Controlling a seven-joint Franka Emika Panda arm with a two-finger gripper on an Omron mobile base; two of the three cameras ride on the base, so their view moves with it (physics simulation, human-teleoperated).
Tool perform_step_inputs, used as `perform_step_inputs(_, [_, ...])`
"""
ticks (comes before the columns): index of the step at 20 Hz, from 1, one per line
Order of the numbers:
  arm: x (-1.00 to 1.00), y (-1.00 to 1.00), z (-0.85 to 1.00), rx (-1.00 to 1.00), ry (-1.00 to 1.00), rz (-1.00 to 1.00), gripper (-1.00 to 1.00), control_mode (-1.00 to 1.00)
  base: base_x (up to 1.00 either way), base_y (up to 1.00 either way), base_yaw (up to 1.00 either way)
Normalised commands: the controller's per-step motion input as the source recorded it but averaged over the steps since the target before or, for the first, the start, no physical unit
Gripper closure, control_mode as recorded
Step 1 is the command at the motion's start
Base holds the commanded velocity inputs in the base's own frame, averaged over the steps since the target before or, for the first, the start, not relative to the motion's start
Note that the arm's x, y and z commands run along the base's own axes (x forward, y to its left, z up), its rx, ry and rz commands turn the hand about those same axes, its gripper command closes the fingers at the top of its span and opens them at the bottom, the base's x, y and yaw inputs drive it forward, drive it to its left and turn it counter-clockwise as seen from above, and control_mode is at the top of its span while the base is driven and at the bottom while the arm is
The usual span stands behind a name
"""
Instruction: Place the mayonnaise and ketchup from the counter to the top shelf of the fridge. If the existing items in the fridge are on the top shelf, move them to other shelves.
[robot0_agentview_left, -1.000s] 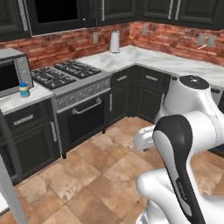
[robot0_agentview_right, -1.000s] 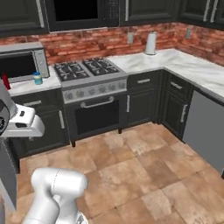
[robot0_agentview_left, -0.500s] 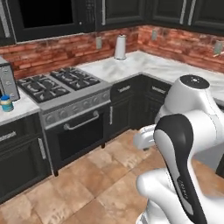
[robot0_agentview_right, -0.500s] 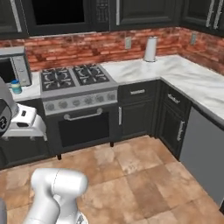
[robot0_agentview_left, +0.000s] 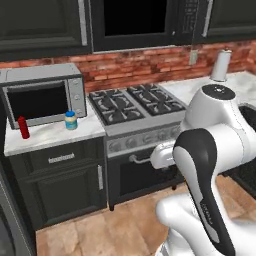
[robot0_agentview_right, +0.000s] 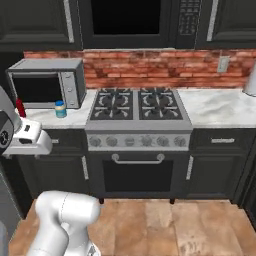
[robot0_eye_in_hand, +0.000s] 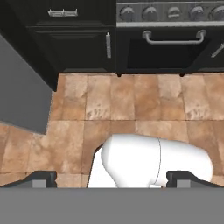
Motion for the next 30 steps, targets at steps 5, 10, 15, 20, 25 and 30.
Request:
perform_step_inputs(5, [0.00,0.00,0.00,0.00,0.00,0.00,-1.00,1.00,0.99,0.00,0.35])
perform_step_inputs(10, [0.00,0.00,0.00,0.00,0.00,0.00,-1.00,1.00,0.58,-0.05,0.05])
perform_step_inputs(15, [0.36,0.01,-0.07,0.00,0.00,0.00,-1.00,-1.00,0.37,0.01,0.00])
perform_step_inputs(20, [1.00,0.01,-0.21,0.00,0.01,0.00,-1.00,-1.00,0.00,0.00,0.00])
perform_step_inputs(25, [1.00,0.03,-0.18,0.01,0.00,0.00,-1.00,-1.00,0.00,0.00,0.00])
perform_step_inputs(30, [0.99,0.53,-0.07,0.00,0.00,-0.02,-1.00,-1.00,0.00,0.00,0.00])
